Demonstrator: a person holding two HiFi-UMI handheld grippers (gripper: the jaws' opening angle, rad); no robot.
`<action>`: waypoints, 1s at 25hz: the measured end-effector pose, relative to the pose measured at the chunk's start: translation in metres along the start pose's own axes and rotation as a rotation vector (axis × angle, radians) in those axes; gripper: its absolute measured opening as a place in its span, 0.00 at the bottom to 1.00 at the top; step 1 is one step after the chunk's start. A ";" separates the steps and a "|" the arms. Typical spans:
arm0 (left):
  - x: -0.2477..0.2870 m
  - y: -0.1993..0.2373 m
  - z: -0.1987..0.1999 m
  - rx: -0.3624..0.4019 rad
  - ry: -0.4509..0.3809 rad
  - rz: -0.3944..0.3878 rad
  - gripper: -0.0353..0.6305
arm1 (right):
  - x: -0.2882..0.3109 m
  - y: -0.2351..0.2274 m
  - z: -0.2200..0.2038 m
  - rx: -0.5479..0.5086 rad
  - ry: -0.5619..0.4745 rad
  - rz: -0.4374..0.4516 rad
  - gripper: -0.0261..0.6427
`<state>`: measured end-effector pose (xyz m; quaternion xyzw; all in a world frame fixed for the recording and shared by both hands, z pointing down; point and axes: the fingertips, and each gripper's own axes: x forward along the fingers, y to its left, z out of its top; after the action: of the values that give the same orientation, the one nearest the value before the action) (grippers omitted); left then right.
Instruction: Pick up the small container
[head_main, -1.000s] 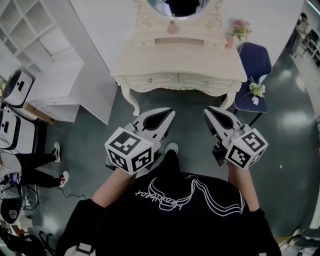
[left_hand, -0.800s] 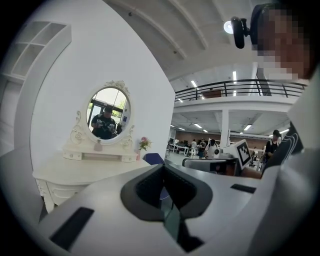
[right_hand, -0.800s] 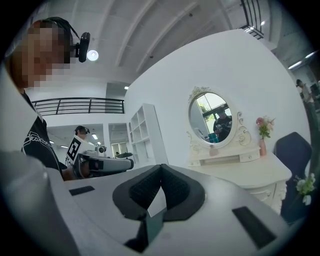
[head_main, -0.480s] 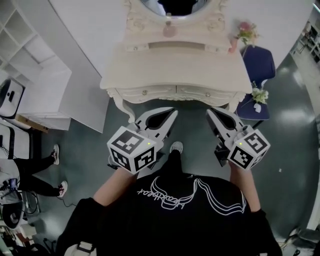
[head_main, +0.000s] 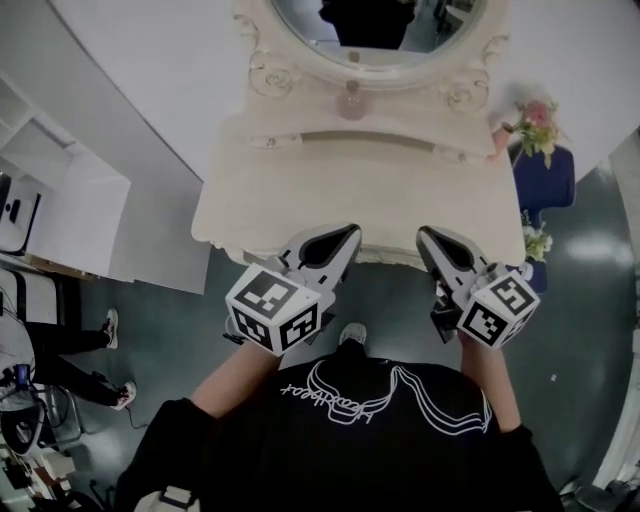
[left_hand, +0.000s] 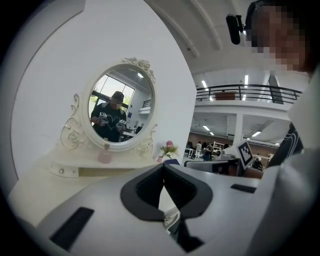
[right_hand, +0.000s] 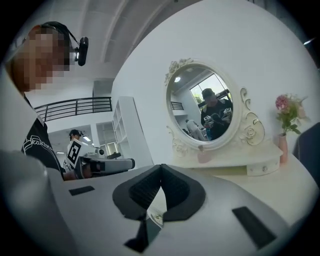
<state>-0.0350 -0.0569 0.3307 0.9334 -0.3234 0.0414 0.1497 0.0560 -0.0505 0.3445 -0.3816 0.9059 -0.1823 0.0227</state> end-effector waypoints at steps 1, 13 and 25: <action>0.010 0.011 0.007 0.007 -0.007 0.001 0.06 | 0.012 -0.011 0.006 -0.002 0.000 0.003 0.04; 0.066 0.095 0.041 0.000 -0.009 0.007 0.06 | 0.082 -0.068 0.049 -0.034 -0.004 -0.003 0.04; 0.101 0.142 0.026 -0.034 0.006 0.086 0.08 | 0.120 -0.114 0.032 0.000 0.070 0.039 0.04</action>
<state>-0.0435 -0.2305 0.3592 0.9158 -0.3636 0.0448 0.1646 0.0552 -0.2175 0.3656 -0.3575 0.9133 -0.1951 -0.0053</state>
